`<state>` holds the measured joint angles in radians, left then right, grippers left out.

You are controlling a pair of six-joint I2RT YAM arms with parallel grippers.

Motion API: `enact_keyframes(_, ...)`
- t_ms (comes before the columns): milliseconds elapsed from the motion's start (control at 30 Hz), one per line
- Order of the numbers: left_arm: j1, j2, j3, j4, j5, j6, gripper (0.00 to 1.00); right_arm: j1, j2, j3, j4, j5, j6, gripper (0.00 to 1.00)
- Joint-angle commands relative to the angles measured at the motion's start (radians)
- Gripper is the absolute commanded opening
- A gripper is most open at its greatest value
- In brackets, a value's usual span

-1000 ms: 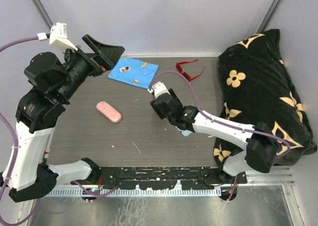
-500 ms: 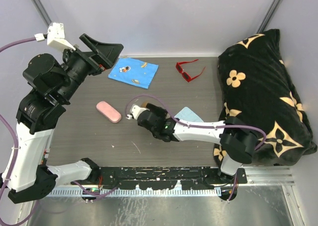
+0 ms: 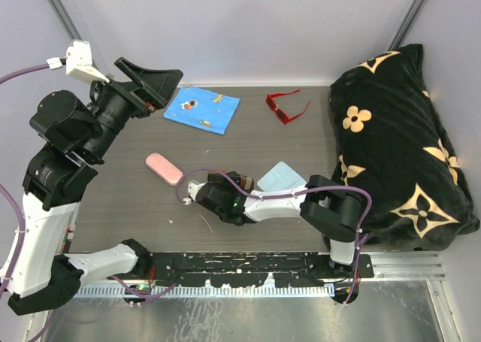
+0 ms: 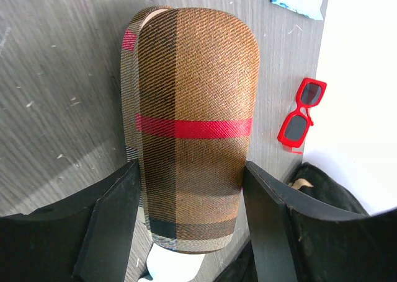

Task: Organize the sunglasses
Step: Place the sunglasses case at the center of the board.

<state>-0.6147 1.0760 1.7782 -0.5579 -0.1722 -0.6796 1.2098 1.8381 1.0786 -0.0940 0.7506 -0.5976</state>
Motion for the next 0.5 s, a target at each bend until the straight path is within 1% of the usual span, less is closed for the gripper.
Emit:
enact_keyframes(0,0.003,-0.025,-0.008,0.080,-0.008,0.023,0.98,0.017,-0.003,0.037,0.068,0.048,-0.047,0.40)
enact_keyframes(100,0.003,-0.026,-0.007,0.074,-0.014,0.020,0.98,0.022,-0.002,0.023,0.065,0.048,-0.051,0.46)
enact_keyframes(167,0.003,-0.026,-0.004,0.076,-0.013,0.018,0.98,0.029,-0.007,0.014,0.061,0.048,-0.049,0.53)
enact_keyframes(200,0.003,-0.027,-0.002,0.077,-0.015,0.018,0.98,0.033,-0.013,0.011,0.058,0.049,-0.047,0.58)
enact_keyframes(233,0.003,-0.028,0.000,0.079,-0.020,0.020,0.98,0.039,-0.018,0.006,0.056,0.049,-0.042,0.66)
enact_keyframes(300,0.003,-0.030,0.001,0.084,-0.028,0.026,0.98,0.048,-0.043,-0.003,0.054,0.037,-0.028,0.76)
enact_keyframes(400,0.003,-0.030,0.005,0.090,-0.037,0.035,0.98,0.059,-0.075,-0.003,0.026,0.010,0.012,0.86)
enact_keyframes(467,0.003,-0.026,0.011,0.091,-0.041,0.039,0.98,0.067,-0.094,-0.006,0.009,0.000,0.033,0.90)
